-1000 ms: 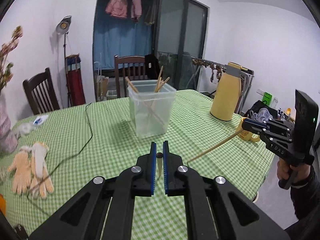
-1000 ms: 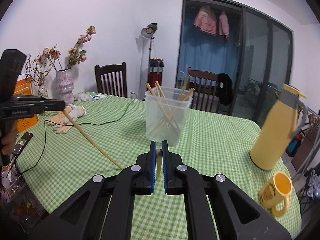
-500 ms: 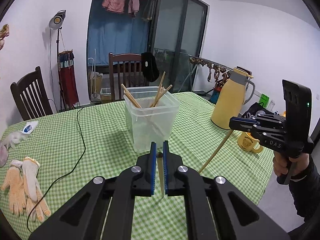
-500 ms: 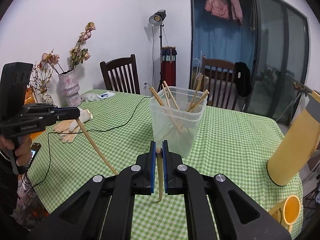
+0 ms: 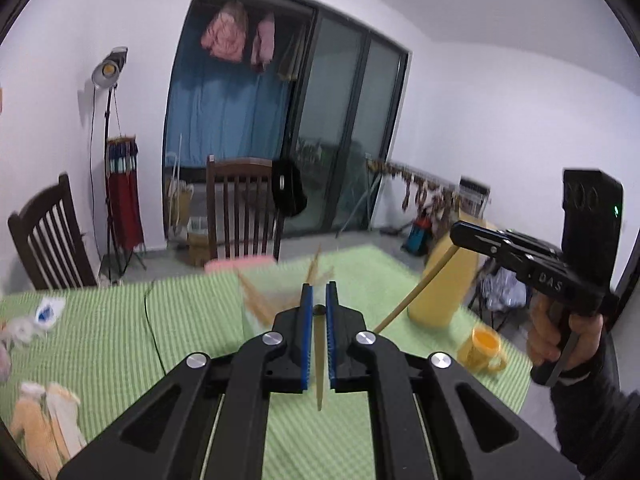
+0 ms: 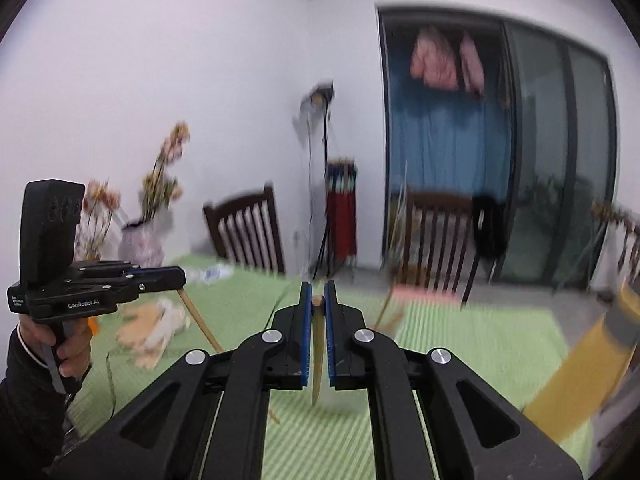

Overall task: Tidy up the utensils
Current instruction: 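Lower both tools into the container and open them to drop the chopsticks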

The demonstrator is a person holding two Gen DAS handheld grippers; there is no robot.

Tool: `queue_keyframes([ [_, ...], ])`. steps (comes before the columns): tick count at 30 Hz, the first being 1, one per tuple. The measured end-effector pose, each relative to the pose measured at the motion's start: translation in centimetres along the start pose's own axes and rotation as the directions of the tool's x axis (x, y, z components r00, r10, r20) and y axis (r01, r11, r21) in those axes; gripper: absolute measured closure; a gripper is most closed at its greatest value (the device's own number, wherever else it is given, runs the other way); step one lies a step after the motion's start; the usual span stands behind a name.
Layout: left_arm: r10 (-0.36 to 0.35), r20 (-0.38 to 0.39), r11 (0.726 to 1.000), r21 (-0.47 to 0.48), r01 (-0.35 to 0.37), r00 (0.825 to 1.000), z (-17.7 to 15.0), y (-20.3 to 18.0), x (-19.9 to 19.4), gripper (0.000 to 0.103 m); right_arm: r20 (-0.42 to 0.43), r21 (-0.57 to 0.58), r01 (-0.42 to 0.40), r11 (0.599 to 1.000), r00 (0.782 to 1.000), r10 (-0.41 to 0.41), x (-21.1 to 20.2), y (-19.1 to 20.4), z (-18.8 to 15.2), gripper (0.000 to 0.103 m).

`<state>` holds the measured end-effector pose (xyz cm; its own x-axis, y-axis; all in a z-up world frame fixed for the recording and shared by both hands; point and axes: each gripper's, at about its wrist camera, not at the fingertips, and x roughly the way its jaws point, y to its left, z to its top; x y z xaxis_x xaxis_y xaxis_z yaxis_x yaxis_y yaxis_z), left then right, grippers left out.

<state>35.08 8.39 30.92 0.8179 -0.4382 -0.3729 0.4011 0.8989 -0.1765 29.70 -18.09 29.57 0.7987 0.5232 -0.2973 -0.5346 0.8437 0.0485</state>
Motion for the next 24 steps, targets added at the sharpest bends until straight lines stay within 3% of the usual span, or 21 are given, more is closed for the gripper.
queue_keyframes([
  [5,-0.016,0.083,0.997,-0.072,0.022,0.996,5.9,2.3,1.5,0.100,0.080,0.006,0.021,1.000,0.997,-0.021,2.7,-1.3,4.7,0.097],
  [9,-0.037,0.083,0.987,-0.150,0.050,0.996,7.5,4.7,4.9,0.100,0.054,0.029,0.069,0.997,0.996,-0.071,7.7,-2.9,5.3,0.097],
  [12,-0.047,0.027,0.973,-0.227,0.052,0.998,5.4,6.8,10.2,0.100,-0.019,0.071,0.096,0.993,0.995,-0.094,12.6,-4.6,3.5,0.097],
  [14,-0.074,-0.040,0.939,-0.341,0.056,0.996,2.7,8.9,14.5,0.100,-0.079,0.124,0.105,0.987,0.992,-0.096,15.8,-6.3,1.4,0.096],
  [17,-0.107,-0.130,0.903,-0.429,0.041,0.986,-1.1,10.7,19.1,0.100,-0.166,0.220,0.102,0.970,0.984,-0.066,19.2,-8.5,-2.1,0.097],
  [20,-0.092,-0.182,0.903,-0.430,0.005,0.979,-3.8,11.0,21.2,0.099,-0.223,0.238,0.110,0.965,0.973,-0.057,20.7,-9.0,-4.3,0.097],
  [24,-0.083,-0.157,0.902,-0.431,0.007,0.984,-4.6,11.1,21.0,0.099,-0.246,0.224,0.132,0.965,0.966,-0.075,21.1,-8.7,-4.9,0.096],
])
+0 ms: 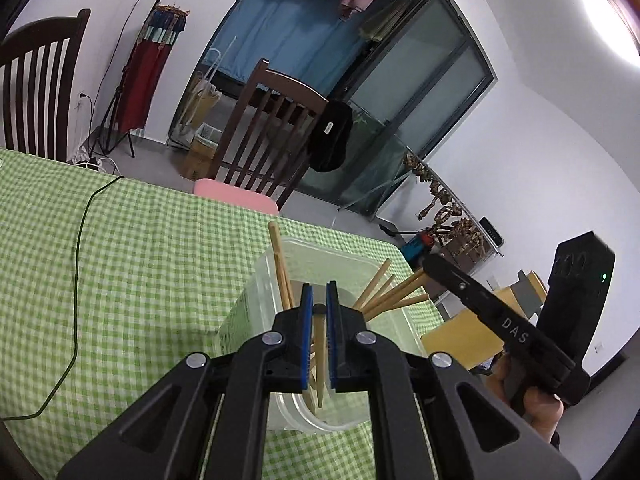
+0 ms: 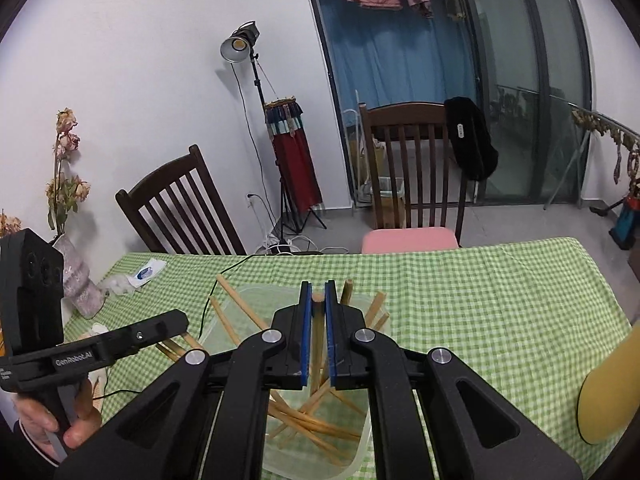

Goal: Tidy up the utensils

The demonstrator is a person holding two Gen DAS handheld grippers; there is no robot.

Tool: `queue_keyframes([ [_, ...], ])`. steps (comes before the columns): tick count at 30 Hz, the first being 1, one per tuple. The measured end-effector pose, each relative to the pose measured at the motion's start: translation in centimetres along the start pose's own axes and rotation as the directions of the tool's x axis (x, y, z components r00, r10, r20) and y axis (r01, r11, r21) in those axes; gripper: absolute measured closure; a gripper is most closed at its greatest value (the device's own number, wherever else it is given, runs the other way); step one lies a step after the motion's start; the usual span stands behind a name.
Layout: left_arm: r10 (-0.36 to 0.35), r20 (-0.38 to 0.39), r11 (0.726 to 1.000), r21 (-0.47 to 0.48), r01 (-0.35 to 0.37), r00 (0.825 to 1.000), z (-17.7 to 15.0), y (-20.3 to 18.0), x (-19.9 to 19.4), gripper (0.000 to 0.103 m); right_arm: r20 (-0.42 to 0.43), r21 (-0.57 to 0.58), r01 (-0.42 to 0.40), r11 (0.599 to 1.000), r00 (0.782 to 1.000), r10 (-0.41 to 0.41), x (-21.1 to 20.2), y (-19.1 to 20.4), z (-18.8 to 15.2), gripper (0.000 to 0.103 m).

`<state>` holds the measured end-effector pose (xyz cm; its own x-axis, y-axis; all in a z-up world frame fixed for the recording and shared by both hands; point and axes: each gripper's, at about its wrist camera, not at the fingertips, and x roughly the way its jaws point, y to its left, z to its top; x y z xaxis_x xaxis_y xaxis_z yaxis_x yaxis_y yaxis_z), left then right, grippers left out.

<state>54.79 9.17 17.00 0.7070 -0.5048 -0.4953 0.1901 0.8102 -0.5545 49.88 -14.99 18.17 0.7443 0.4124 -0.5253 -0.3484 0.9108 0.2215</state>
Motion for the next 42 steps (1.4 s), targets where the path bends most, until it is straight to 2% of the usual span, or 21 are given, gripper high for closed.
queue_keyframes([
  [4,0.047,-0.002,0.997,0.062,-0.047,0.999,-0.1,-0.8,-0.5,0.099,-0.020,-0.019,0.036,0.999,0.999,-0.037,-0.3,0.1,0.2,0.095],
  [6,0.055,-0.001,0.995,0.081,-0.055,0.998,-0.2,-1.0,-0.9,0.097,-0.012,-0.026,0.059,0.998,0.998,-0.059,-0.9,0.0,0.2,0.088],
  [8,0.050,0.003,0.994,0.093,-0.050,0.999,-0.5,-1.2,-1.6,0.086,0.000,-0.022,0.074,0.997,0.997,-0.074,-1.8,-0.3,0.3,0.059],
  [9,0.043,0.008,0.995,0.095,-0.044,0.999,-0.6,-1.3,-2.1,0.083,0.011,-0.023,0.091,0.996,0.996,-0.090,-2.3,-0.4,0.3,0.056],
  [11,0.077,0.023,0.990,0.113,-0.079,0.997,-1.0,-1.9,-3.2,0.066,0.043,-0.047,0.142,0.989,0.989,-0.140,-3.6,-0.6,0.4,0.056],
  [15,0.097,0.076,0.978,0.175,-0.109,0.992,-1.3,-2.9,-6.0,0.062,0.069,-0.037,0.196,0.980,0.979,-0.193,-6.7,-1.8,0.2,0.052],
  [17,0.122,0.107,0.970,0.200,-0.141,0.987,-1.6,-3.5,-7.5,0.047,0.080,-0.033,0.220,0.975,0.973,-0.217,-8.2,-2.3,-0.2,0.050],
  [19,0.153,0.156,0.955,0.232,-0.187,0.976,-2.2,-4.2,-9.4,0.037,0.090,-0.033,0.242,0.970,0.967,-0.238,-9.6,-2.7,-0.7,0.048],
  [22,0.183,0.181,0.947,0.233,-0.223,0.966,-3.0,-4.4,-11.2,0.036,0.105,-0.040,0.269,0.962,0.959,-0.264,-11.8,-3.3,-1.8,0.042],
  [27,0.243,0.233,0.917,0.260,-0.301,0.942,-5.2,-5.0,-14.1,0.029,0.121,-0.047,0.305,0.951,0.947,-0.298,-15.2,-4.1,-3.8,0.037],
  [30,0.270,0.270,0.893,0.289,-0.345,0.924,-6.8,-5.4,-15.9,0.021,0.145,-0.043,0.320,0.947,0.939,-0.311,-17.3,-4.3,-4.9,0.029],
  [34,0.315,0.355,0.862,0.282,-0.422,0.880,-9.1,-6.1,-18.5,0.015,0.172,-0.046,0.338,0.940,0.930,-0.326,-19.5,-4.2,-6.7,0.019],
  [38,0.330,0.435,0.834,0.283,-0.475,0.838,-11.4,-7.1,-21.2,0.010,0.185,-0.053,0.345,0.937,0.926,-0.330,-20.8,-3.4,-8.6,0.016],
  [42,0.321,0.467,0.824,0.292,-0.486,0.824,-13.1,-8.4,-22.6,0.008,0.207,-0.081,0.358,0.930,0.919,-0.336,-22.0,-2.4,-10.4,0.016],
])
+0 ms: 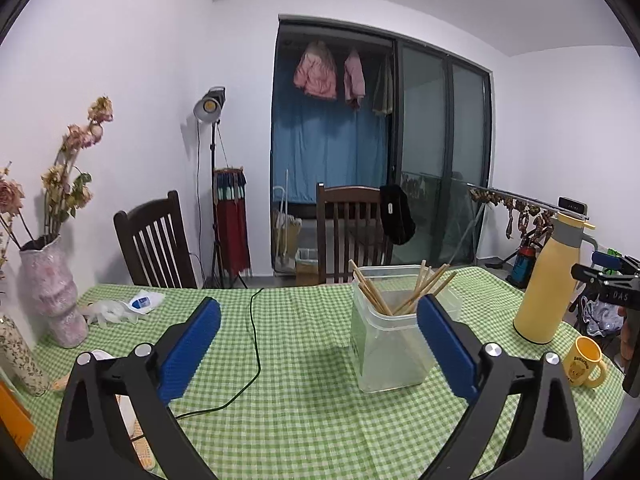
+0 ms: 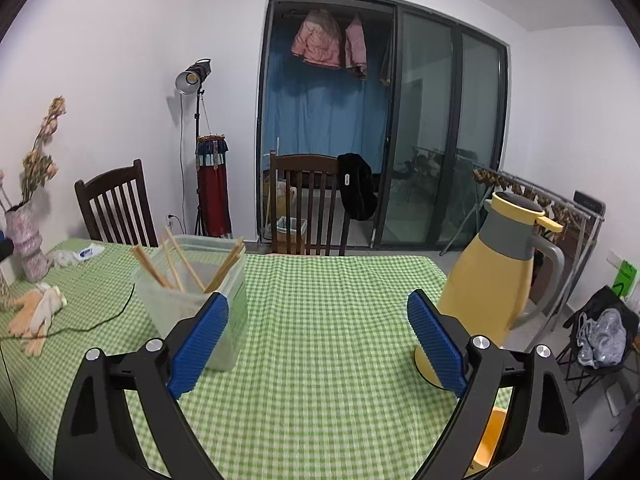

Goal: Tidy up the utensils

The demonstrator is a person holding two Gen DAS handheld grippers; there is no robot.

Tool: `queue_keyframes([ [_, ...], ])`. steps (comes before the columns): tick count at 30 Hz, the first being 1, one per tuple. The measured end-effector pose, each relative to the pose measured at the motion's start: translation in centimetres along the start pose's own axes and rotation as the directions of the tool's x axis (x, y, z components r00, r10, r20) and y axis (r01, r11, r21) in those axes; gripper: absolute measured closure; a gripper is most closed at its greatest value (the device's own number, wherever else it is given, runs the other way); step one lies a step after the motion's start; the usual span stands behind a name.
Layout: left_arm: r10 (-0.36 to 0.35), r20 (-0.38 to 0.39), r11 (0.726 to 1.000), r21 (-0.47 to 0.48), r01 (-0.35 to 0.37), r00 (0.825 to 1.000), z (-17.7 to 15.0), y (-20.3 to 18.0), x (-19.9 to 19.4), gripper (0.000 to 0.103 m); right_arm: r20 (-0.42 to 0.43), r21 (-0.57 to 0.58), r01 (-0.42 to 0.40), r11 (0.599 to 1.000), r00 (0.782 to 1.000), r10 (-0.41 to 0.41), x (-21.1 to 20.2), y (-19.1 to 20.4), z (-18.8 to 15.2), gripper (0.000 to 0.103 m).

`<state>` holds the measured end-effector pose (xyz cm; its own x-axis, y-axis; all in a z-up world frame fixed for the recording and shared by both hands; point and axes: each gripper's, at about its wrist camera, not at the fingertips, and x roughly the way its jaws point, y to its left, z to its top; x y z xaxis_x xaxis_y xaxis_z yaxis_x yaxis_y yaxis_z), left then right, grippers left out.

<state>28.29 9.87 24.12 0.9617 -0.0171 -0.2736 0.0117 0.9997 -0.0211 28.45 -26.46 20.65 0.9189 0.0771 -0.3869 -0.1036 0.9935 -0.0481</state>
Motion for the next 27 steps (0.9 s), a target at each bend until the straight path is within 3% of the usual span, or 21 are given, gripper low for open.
queue_keyframes([
  [10,0.040,0.045,0.999,0.000,-0.040,0.998,-3.1,-1.4,-3.4,0.008,0.091,-0.003,-0.024,1.000,0.996,0.024,-4.1,1.9,-3.5,0.016],
  [17,0.057,0.055,0.998,0.005,-0.057,0.997,-7.9,-2.6,-6.7,0.008,0.152,0.024,-0.030,0.999,0.988,0.026,-6.9,2.3,-7.1,0.016],
  [27,0.027,0.089,0.999,-0.023,-0.025,0.996,-15.1,-3.9,-11.6,0.008,0.212,-0.055,0.052,0.997,0.976,-0.039,-11.6,4.7,-13.7,0.016],
])
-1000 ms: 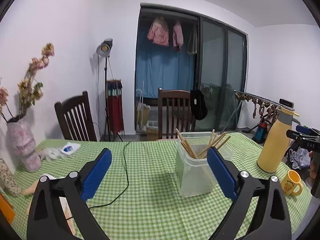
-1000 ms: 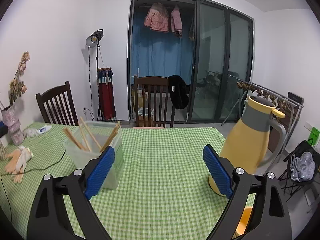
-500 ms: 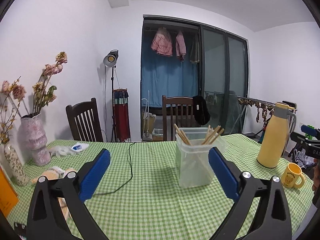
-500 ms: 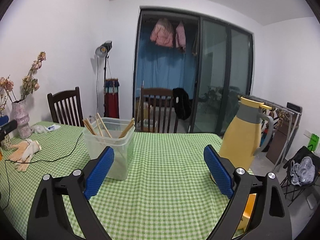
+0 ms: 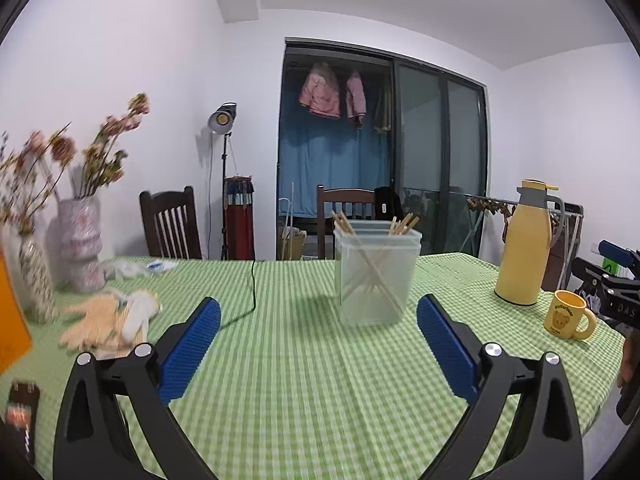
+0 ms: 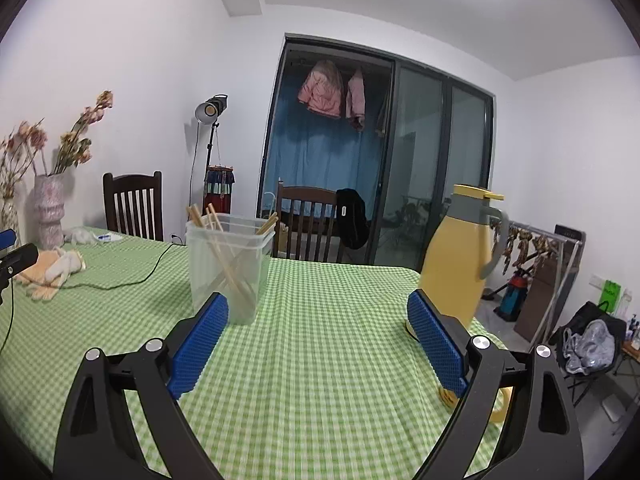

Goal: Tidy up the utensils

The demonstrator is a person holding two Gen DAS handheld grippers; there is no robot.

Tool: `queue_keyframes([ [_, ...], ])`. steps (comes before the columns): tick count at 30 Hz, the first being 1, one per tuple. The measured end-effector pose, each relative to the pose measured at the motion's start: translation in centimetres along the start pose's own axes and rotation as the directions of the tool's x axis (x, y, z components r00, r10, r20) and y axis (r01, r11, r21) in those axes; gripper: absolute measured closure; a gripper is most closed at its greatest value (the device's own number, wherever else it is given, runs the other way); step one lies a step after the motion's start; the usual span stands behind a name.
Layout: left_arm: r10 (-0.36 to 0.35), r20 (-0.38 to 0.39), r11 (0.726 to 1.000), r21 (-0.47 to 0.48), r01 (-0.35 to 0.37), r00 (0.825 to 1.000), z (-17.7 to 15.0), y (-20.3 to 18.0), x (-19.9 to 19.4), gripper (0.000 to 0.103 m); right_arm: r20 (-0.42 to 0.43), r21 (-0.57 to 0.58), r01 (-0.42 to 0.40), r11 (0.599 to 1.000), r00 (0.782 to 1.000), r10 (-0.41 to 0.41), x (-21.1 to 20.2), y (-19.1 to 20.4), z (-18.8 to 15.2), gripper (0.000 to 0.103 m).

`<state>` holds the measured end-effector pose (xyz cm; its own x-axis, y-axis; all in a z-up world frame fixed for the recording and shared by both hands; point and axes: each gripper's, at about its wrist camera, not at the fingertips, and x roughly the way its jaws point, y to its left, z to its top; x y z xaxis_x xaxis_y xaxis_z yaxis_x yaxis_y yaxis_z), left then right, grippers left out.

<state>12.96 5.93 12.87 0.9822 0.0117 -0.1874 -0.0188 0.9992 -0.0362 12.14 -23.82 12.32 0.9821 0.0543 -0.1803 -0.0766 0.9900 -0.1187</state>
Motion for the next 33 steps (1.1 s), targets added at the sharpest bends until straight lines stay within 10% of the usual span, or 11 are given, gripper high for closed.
queue_keyframes([
  [20,-0.038,-0.072,0.999,-0.004,0.038,0.997,-13.6,-1.8,-9.7,0.008,-0.002,0.047,0.018,0.999,1.000,-0.018,-9.0,5.8,-10.3,0.013],
  [33,-0.036,-0.055,0.999,0.009,0.037,0.998,-12.8,-2.3,-9.4,0.008,-0.035,0.058,0.018,0.998,0.999,-0.016,-8.9,5.6,-11.1,0.013],
])
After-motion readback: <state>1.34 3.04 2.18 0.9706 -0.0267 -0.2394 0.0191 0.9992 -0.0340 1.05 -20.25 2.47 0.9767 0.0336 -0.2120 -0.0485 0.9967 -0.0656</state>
